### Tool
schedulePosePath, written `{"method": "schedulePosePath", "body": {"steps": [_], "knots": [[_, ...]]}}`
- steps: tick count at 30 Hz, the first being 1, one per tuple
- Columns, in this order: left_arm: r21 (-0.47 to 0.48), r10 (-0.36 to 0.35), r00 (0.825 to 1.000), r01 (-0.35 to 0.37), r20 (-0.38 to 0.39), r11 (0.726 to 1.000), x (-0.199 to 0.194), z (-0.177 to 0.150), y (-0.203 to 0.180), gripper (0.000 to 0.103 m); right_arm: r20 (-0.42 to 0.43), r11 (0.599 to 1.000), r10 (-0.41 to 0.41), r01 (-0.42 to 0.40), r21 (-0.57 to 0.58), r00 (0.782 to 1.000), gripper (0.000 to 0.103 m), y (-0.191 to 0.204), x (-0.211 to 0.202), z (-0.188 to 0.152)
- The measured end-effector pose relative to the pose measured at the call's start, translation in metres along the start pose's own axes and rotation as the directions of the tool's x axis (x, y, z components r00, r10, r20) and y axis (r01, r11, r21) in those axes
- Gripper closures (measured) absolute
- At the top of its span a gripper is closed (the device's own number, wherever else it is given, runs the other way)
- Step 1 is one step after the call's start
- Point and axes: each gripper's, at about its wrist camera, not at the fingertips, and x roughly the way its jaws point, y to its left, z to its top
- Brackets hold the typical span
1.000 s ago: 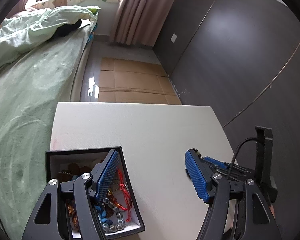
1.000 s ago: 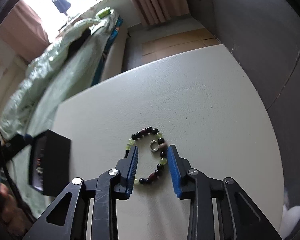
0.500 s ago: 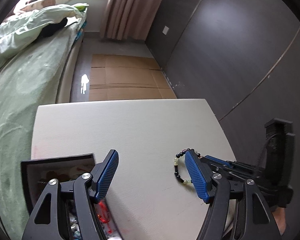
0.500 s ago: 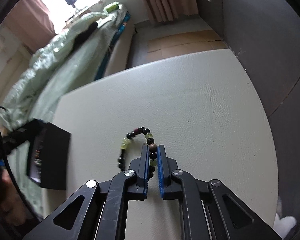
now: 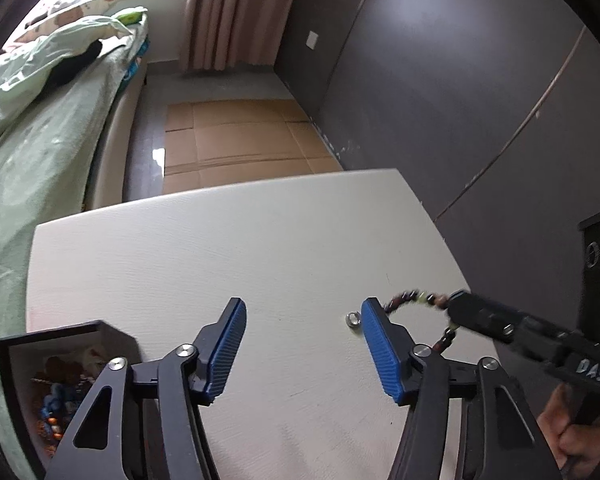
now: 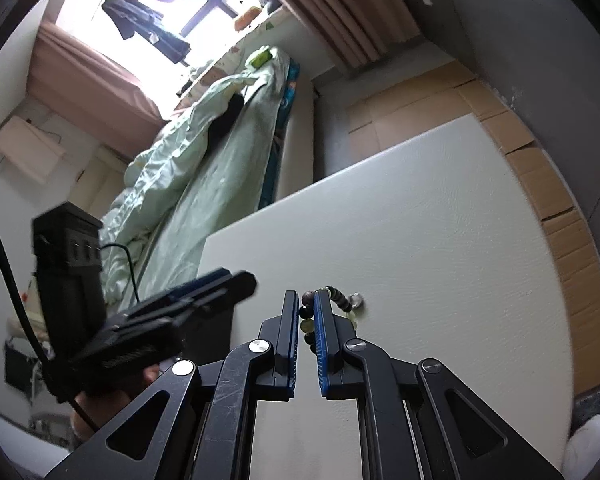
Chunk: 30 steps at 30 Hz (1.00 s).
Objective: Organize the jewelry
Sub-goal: 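Lift the bead bracelet with the right tool off the silver ring, then close the left tool on the silver ring while the right tool holds the bead bracelet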
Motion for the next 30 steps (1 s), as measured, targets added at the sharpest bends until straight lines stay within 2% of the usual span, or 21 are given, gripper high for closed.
{"method": "schedulePosePath", "body": {"steps": [7, 12, 16, 20, 23, 24, 30], "knots": [[0.052, 0.013, 0.999, -0.010, -0.052, 0.999, 0.028, -0.003, -0.020, 0.050, 0.014, 0.997, -0.041, 0.040, 0.067, 0.999, 0.094, -0.022, -0.006, 0.002], [0.133, 0.036, 0.998, -0.030, -0.049, 0.991, 0.043, -0.011, -0.038, 0.053, 0.034, 0.993, -0.048, 0.044, 0.109, 0.998, 0.094, -0.032, -0.012, 0.004], [0.169, 0.065, 0.996, -0.054, -0.057, 0.984, 0.054, -0.018, -0.043, 0.062, 0.040, 0.992, -0.046, 0.041, 0.123, 0.998, 0.094, -0.034, -0.012, 0.005], [0.207, 0.089, 0.996, -0.080, -0.033, 0.975, 0.055, -0.021, -0.049, 0.065, 0.044, 0.991, -0.042, 0.036, 0.127, 0.998, 0.094, -0.033, -0.011, 0.007], [0.254, 0.150, 0.989, -0.144, -0.005, 0.957, 0.055, -0.025, -0.055, 0.084, 0.043, 0.991, -0.040, 0.034, 0.129, 0.998, 0.094, -0.034, -0.012, 0.007], [0.252, 0.141, 0.990, -0.134, -0.009, 0.958, 0.055, -0.025, -0.054, 0.089, 0.044, 0.991, -0.041, 0.035, 0.128, 0.998, 0.094, -0.034, -0.012, 0.007], [0.193, 0.094, 0.995, -0.089, -0.017, 0.977, 0.046, -0.018, -0.043, 0.089, 0.044, 0.991, -0.043, 0.037, 0.127, 0.998, 0.094, -0.032, -0.012, 0.007]]}}
